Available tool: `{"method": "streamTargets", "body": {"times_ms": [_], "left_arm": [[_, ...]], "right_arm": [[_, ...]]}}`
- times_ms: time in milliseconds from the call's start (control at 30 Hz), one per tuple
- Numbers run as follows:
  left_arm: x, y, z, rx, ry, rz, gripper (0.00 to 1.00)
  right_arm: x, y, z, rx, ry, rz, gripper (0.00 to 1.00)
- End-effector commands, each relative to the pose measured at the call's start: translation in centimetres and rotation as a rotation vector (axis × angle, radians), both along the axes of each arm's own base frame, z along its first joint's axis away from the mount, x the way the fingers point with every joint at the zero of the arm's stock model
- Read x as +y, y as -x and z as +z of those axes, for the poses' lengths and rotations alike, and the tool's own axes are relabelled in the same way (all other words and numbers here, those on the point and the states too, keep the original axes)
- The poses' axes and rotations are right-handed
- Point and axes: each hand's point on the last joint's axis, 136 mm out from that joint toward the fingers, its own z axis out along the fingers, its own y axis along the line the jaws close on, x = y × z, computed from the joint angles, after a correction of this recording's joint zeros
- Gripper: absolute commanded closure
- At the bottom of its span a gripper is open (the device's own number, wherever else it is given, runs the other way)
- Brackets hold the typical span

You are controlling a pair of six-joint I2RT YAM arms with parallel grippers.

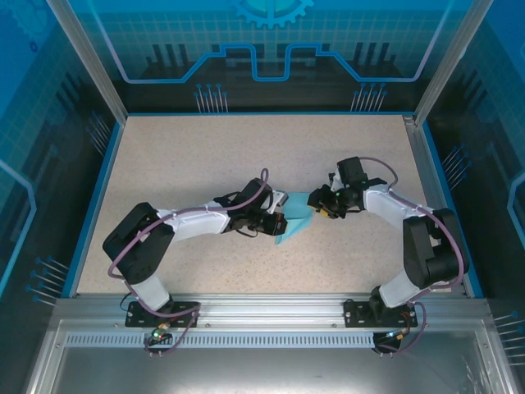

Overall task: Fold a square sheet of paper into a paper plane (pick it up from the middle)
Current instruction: Third fold the triangle at the center of the table.

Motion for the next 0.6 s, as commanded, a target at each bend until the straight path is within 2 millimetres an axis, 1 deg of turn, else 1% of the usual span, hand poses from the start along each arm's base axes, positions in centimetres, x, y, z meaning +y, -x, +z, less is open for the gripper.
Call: {"method": "streamTargets", "body": {"times_ms": [0, 100, 133, 167, 233, 367, 567], "left_arm": [[-0.7, 0.2, 0.4, 0.023, 0.003, -0.055, 1.00], [-1.0, 0.3, 0.5, 0.034, 0.005, -0.076, 0.98], [-1.1, 0.3, 0.5, 0.040, 0.005, -0.080, 0.98], [-1.3, 0.4, 0.6, 0.044, 0.007, -0.086, 0.98], [-1.4, 0.4, 0.5, 0.054, 0.002, -0.090, 0.98], [-1.5, 0.4, 0.2, 0.077, 0.000, -0.091, 0.97], [-1.8, 0.9, -0.2, 0.123, 0.009, -0.101, 0.96]], "right_arm": [[-0.7, -0.9, 0.9, -0.020, 0.051, 0.009, 0.63], [0.6, -1.6, 0.5, -0.017, 0.014, 0.072, 0.70], [1.1, -1.7, 0.1, -0.001, 0.014, 0.091, 0.74], [1.4, -1.8, -0.2, 0.007, 0.016, 0.109, 0.76], [2.4, -2.1, -1.0, 0.020, 0.020, 0.152, 0.77], [2.8, -2.6, -2.9, 0.058, 0.046, 0.180, 0.79], [4.4, -2.6, -5.1, 0.077, 0.065, 0.293, 0.80]]}}
